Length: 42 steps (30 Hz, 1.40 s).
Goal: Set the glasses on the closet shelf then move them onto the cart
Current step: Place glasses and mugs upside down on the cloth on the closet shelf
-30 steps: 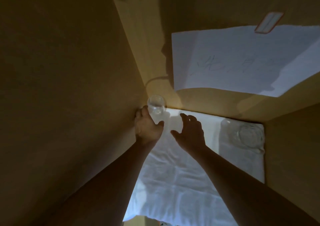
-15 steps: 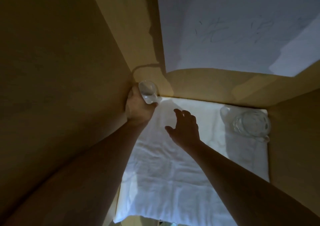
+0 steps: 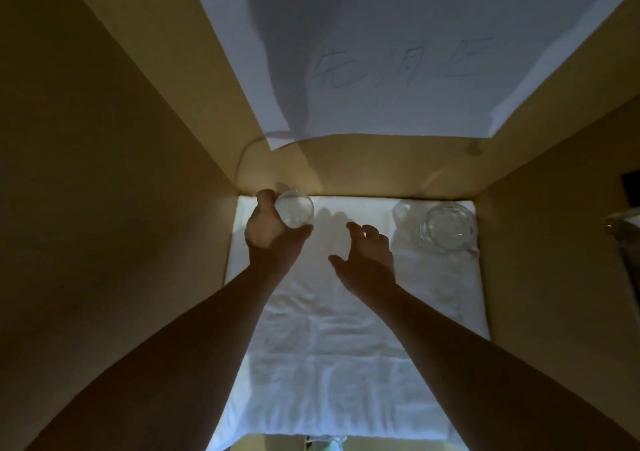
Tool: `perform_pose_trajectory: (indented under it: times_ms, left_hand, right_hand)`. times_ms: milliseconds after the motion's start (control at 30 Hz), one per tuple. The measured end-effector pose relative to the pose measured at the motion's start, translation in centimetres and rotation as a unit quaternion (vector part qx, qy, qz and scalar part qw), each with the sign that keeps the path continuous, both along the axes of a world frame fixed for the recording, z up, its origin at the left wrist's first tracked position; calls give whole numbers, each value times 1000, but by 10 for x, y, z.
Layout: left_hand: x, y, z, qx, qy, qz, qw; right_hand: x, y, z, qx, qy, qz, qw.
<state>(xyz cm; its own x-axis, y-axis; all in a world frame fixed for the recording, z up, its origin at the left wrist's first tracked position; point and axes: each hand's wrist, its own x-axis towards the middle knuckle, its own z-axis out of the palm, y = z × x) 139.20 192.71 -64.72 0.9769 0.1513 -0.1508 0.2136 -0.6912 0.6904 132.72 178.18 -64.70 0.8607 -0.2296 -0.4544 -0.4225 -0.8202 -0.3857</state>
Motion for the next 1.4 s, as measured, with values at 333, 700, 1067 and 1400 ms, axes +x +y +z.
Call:
perform_pose_trajectory:
  times_ms: [333, 700, 1067, 1400]
  left_hand:
    - [-40, -87, 6, -23, 9, -70, 997]
    - [-60, -133, 3, -42, 50, -132, 989]
    - [-59, -127, -14, -79, 53, -163, 982]
    - [-64, -128, -31, -151, 112, -178, 966]
  right_hand:
    - [-35, -72, 7, -34, -33, -98, 994]
    - [-52, -109, 5, -105, -68, -251, 960]
    - [-39, -116, -23, 81, -40, -466, 880]
    - [-46, -120, -42, 178, 26, -494, 851]
